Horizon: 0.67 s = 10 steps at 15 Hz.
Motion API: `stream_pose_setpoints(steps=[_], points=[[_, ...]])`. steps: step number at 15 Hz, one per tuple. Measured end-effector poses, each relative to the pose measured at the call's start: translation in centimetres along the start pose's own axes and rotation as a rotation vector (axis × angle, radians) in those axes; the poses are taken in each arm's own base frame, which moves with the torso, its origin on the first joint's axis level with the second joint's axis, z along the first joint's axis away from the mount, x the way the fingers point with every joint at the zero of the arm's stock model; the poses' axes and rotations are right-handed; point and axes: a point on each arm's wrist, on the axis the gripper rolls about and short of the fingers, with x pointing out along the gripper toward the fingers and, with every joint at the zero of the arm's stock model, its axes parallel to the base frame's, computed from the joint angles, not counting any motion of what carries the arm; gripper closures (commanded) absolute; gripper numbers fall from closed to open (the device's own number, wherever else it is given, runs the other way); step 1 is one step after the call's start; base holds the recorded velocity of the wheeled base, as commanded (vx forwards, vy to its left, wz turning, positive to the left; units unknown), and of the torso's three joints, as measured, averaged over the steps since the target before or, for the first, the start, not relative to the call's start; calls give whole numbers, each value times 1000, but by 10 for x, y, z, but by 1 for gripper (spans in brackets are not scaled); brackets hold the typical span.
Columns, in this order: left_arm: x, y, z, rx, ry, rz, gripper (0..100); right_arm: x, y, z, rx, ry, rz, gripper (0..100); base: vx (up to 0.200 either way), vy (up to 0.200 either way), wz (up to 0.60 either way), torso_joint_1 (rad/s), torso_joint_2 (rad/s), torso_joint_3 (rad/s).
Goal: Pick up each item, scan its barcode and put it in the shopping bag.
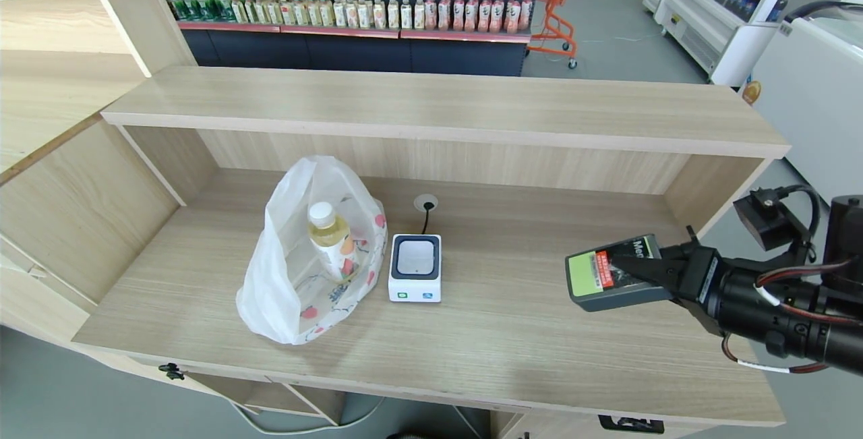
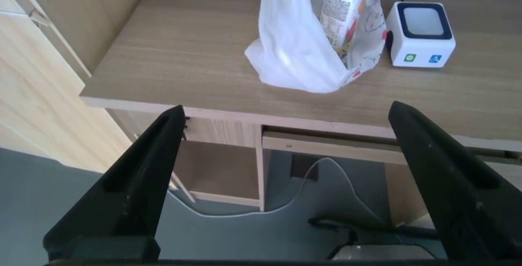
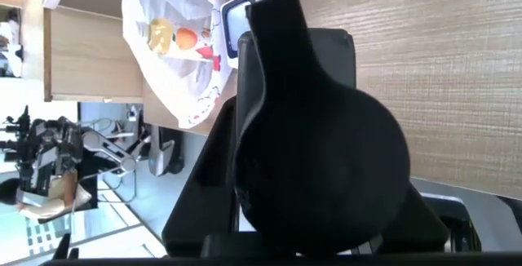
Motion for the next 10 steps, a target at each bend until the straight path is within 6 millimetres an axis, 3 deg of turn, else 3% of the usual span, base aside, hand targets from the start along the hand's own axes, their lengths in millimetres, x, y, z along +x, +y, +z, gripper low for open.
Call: stream_pose_setpoints(steps=[3,10], points=[[0,0,0,4,0,0,0,2,-1,-1,9,6,-6,100,0,0,0,0,0,0],[0,0,0,3,0,-1,0,4,-2,-1,12,11,-11,100,0,200,0,4,3,2]])
